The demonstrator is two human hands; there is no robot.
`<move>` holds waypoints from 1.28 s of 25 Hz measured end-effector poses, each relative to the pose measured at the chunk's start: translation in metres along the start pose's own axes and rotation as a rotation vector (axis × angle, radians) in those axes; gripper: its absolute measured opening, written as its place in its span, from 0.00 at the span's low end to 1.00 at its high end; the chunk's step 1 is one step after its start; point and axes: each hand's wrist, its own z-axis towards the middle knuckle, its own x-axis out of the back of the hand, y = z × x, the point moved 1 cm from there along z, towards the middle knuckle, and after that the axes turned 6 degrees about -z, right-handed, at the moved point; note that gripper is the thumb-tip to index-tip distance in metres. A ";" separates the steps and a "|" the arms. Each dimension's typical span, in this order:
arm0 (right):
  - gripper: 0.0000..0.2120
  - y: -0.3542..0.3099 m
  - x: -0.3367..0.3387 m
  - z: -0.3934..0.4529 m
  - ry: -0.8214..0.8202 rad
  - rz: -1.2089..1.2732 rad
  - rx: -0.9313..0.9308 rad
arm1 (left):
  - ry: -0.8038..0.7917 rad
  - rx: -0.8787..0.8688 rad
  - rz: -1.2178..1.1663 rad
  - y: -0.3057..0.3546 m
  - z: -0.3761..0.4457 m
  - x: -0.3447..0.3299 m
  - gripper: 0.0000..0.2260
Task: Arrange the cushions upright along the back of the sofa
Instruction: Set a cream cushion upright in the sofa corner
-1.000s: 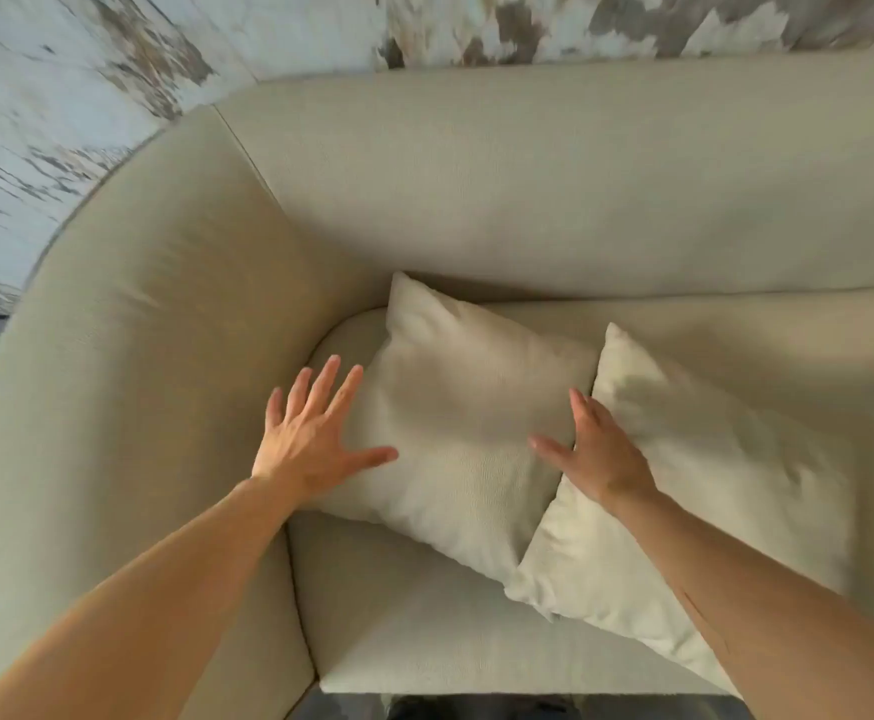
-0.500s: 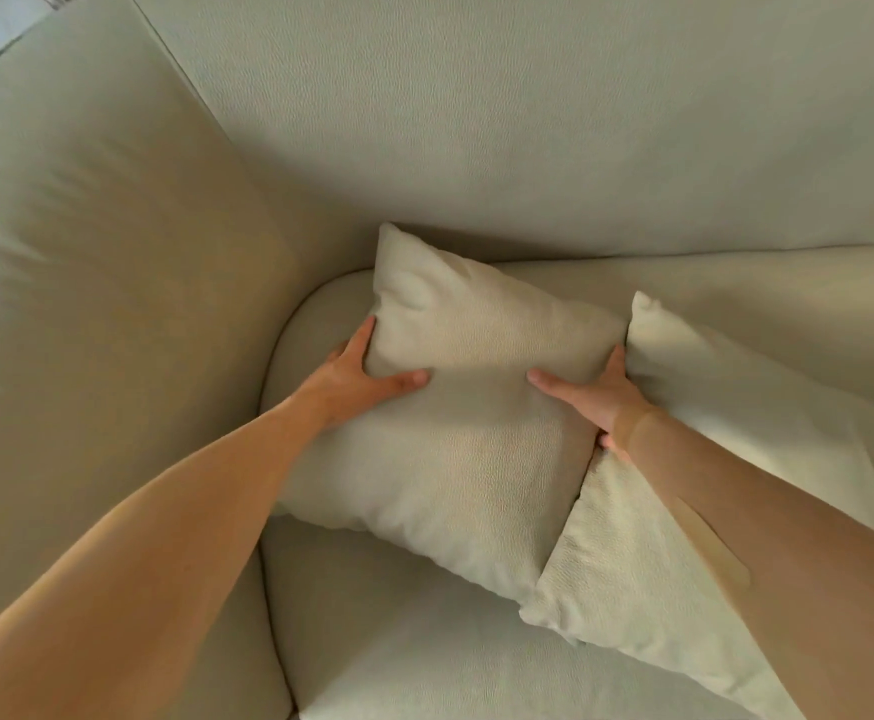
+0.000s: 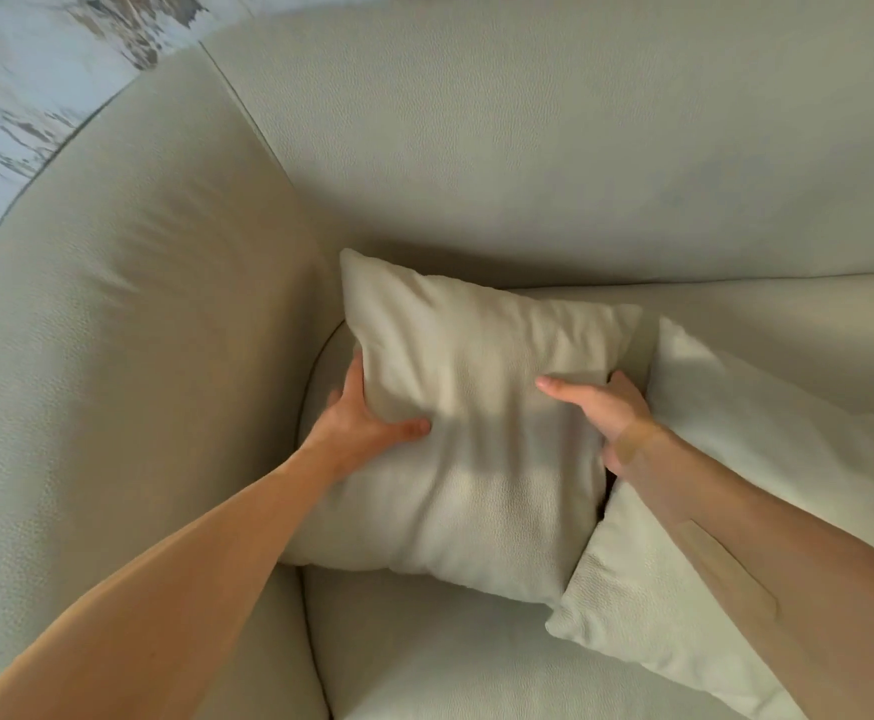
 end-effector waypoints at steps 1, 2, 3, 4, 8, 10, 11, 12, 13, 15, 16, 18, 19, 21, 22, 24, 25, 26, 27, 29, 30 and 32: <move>0.48 -0.011 -0.005 -0.011 -0.021 -0.002 0.039 | 0.038 -0.025 0.004 -0.003 -0.008 0.006 0.59; 0.44 -0.021 -0.008 -0.021 -0.032 -0.003 0.071 | 0.075 -0.052 -0.002 -0.004 -0.017 0.012 0.58; 0.41 -0.030 -0.011 -0.027 -0.037 0.002 0.117 | 0.106 -0.079 -0.017 -0.003 -0.025 0.018 0.58; 0.41 -0.041 -0.014 -0.035 -0.032 0.004 0.168 | 0.134 -0.101 -0.041 -0.001 -0.032 0.024 0.58; 0.43 -0.086 -0.022 -0.049 -0.024 -0.020 0.328 | 0.253 -0.144 -0.146 0.017 -0.045 0.043 0.60; 0.44 -0.106 -0.025 -0.051 -0.015 -0.047 0.397 | 0.292 -0.168 -0.218 0.031 -0.045 0.052 0.62; 0.46 -0.114 -0.026 -0.051 -0.004 -0.048 0.432 | 0.305 -0.176 -0.244 0.037 -0.043 0.057 0.63; 0.47 -0.121 -0.028 -0.049 0.011 -0.050 0.466 | 0.314 -0.178 -0.253 0.044 -0.039 0.063 0.63; 0.47 -0.126 -0.029 -0.048 0.029 -0.059 0.499 | 0.317 -0.173 -0.243 0.051 -0.035 0.068 0.63; 0.47 -0.136 -0.033 -0.046 0.068 -0.103 0.565 | 0.303 -0.169 -0.213 0.063 -0.021 0.078 0.62; 0.47 -0.139 -0.034 -0.044 0.082 -0.120 0.589 | 0.288 -0.174 -0.222 0.066 -0.014 0.081 0.61; 0.47 -0.143 -0.037 -0.038 0.094 -0.146 0.616 | 0.272 -0.189 -0.251 0.070 -0.002 0.087 0.60; 0.47 -0.144 -0.037 -0.035 0.103 -0.167 0.625 | 0.263 -0.186 -0.256 0.071 0.004 0.088 0.60; 0.48 -0.146 -0.037 -0.026 0.134 -0.231 0.650 | 0.235 -0.172 -0.257 0.070 0.013 0.087 0.60; 0.48 -0.147 -0.037 -0.021 0.150 -0.270 0.671 | 0.228 -0.168 -0.255 0.069 0.018 0.085 0.60; 0.48 -0.151 -0.038 -0.014 0.173 -0.333 0.690 | 0.229 -0.175 -0.257 0.067 0.027 0.081 0.59; 0.48 -0.152 -0.039 -0.011 0.179 -0.353 0.693 | 0.236 -0.180 -0.264 0.066 0.031 0.080 0.59; 0.48 -0.152 -0.040 -0.010 0.185 -0.370 0.694 | 0.243 -0.187 -0.269 0.066 0.035 0.080 0.59; 0.48 -0.151 -0.040 -0.009 0.192 -0.382 0.687 | 0.243 -0.190 -0.266 0.065 0.038 0.080 0.60; 0.48 -0.146 -0.040 -0.008 0.202 -0.396 0.654 | 0.223 -0.170 -0.236 0.063 0.043 0.082 0.61; 0.48 -0.144 -0.041 -0.009 0.202 -0.401 0.640 | 0.212 -0.154 -0.218 0.063 0.045 0.083 0.62; 0.48 -0.141 -0.042 -0.010 0.202 -0.416 0.637 | 0.188 -0.116 -0.178 0.065 0.046 0.083 0.64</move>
